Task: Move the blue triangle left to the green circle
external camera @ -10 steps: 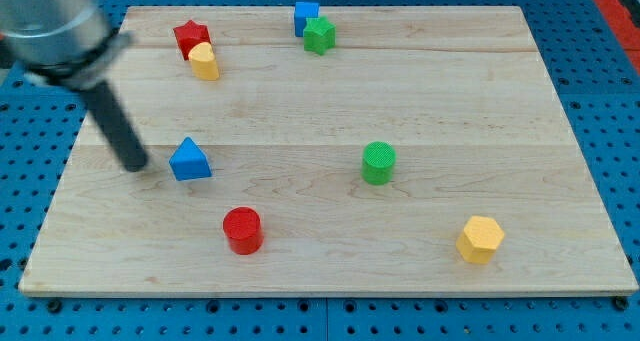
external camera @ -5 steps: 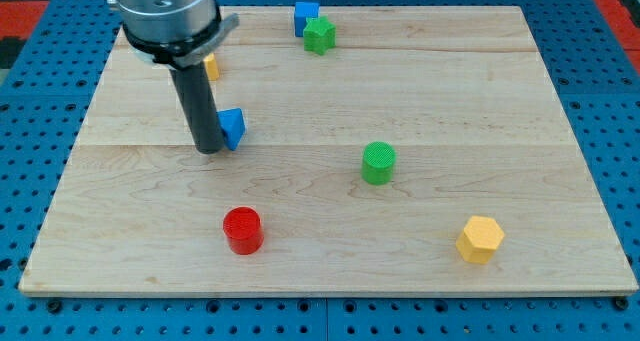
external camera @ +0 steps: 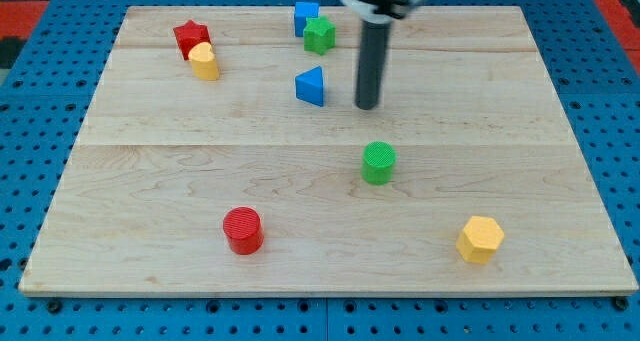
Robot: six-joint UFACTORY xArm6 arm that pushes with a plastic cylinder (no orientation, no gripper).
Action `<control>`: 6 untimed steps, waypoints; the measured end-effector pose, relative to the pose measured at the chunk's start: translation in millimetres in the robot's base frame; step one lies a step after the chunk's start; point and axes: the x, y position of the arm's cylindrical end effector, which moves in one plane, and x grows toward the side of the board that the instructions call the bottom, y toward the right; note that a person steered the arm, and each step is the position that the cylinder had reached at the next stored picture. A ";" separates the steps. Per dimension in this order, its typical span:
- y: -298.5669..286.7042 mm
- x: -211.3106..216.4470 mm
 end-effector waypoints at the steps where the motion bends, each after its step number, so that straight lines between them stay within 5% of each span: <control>1: -68.0 -20.2; 2: -45.3 -8.2; 3: -104.5 1.4; 5: -96.5 -71.2; 6: -60.8 -39.9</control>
